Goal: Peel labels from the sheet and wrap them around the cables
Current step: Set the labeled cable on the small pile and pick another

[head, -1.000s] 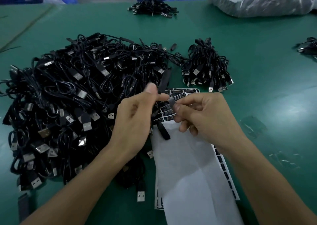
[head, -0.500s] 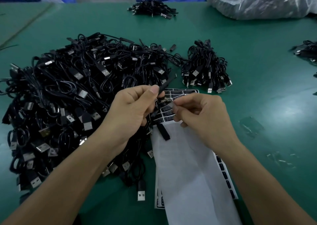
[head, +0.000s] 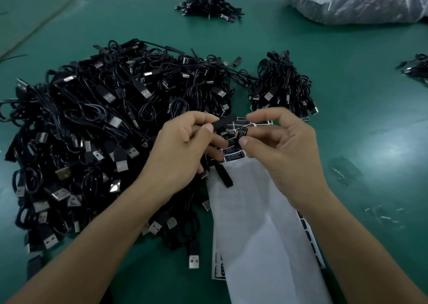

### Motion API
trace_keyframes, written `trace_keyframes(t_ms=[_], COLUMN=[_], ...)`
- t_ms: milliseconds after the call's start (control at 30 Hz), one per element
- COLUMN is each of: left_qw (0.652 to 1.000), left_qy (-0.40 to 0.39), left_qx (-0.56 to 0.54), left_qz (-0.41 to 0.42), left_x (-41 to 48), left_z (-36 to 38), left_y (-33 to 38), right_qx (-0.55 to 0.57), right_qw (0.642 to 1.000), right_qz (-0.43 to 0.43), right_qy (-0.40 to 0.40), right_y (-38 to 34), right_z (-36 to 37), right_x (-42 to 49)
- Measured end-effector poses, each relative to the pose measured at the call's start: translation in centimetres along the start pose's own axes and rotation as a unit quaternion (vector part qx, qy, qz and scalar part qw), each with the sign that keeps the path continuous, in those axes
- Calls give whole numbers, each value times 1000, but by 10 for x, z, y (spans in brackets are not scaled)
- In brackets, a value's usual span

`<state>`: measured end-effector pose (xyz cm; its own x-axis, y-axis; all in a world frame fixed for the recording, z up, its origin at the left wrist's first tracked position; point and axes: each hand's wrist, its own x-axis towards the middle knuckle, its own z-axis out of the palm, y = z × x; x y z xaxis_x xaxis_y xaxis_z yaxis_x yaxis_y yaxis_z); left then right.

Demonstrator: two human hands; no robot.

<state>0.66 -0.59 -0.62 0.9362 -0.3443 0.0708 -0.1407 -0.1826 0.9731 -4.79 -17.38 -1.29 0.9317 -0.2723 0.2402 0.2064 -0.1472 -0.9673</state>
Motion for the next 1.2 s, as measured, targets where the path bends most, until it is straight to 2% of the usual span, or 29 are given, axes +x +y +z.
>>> trace_keyframes(t_ms=[300, 467, 767, 867, 1000, 1100, 1200], left_qw=[1000, 998, 998, 998, 989, 978, 978], left_qy=[-4, 20, 49, 57, 33, 21, 23], left_qx=[-27, -47, -45, -9, 98, 167, 172], left_qz=[-14, -30, 2, 36, 109, 123, 119], left_x=[1, 1, 2, 3, -1, -5, -7], left_z=[0, 1, 3, 2, -2, 0, 4], left_y=[1, 1, -2, -4, -5, -1, 1], right_qx=[93, 103, 63, 21, -30, -67, -98], right_qw=[993, 992, 997, 999, 998, 994, 989], right_qz=[72, 72, 54, 31, 7, -10, -19], right_qy=[17, 5, 12, -13, -52, -82, -108], right_y=[0, -1, -3, -5, -7, -6, -5], right_z=[-4, -3, -3, -2, -1, -1, -1], right_x=[4, 5, 4, 2, 0, -2, -3])
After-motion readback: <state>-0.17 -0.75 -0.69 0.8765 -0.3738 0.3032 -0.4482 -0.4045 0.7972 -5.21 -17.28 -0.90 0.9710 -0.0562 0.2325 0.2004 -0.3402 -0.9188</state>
